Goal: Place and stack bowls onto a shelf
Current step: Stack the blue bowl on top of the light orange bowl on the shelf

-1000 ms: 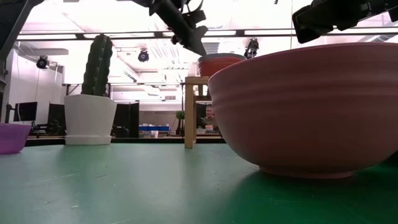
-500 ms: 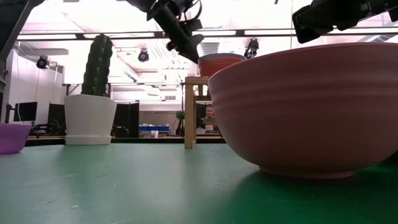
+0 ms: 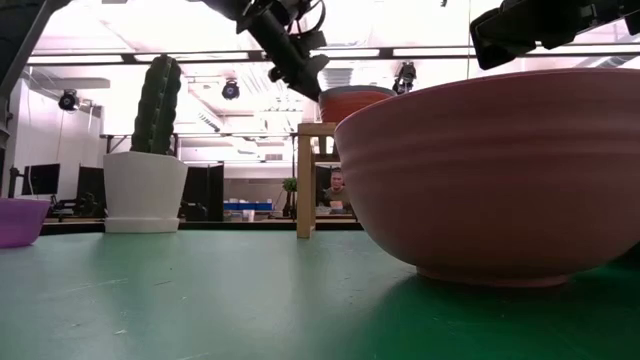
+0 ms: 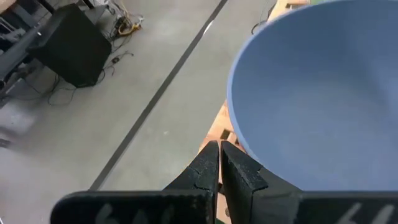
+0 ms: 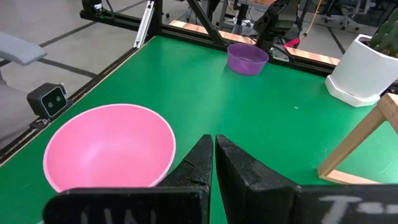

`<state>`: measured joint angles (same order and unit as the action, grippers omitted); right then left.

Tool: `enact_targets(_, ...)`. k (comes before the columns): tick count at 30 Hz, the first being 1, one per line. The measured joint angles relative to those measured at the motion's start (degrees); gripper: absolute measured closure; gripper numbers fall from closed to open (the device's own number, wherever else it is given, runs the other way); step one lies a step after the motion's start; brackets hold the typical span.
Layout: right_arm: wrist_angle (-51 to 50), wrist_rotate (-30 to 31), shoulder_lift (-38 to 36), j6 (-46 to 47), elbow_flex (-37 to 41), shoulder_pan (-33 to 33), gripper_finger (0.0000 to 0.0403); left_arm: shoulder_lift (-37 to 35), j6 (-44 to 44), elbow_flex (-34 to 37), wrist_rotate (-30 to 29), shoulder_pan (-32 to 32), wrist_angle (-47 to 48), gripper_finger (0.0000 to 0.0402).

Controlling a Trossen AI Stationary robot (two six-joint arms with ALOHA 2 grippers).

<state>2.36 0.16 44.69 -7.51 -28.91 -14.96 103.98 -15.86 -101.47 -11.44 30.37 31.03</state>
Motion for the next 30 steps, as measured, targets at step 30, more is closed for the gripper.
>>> enact_targets(30, -0.6, 1.9, 0.0, 0.0, 0.0, 0.0, 0.0394, -0.2, 2.0, -2.3, 7.5, -0.1, 5.1, 0.0402)
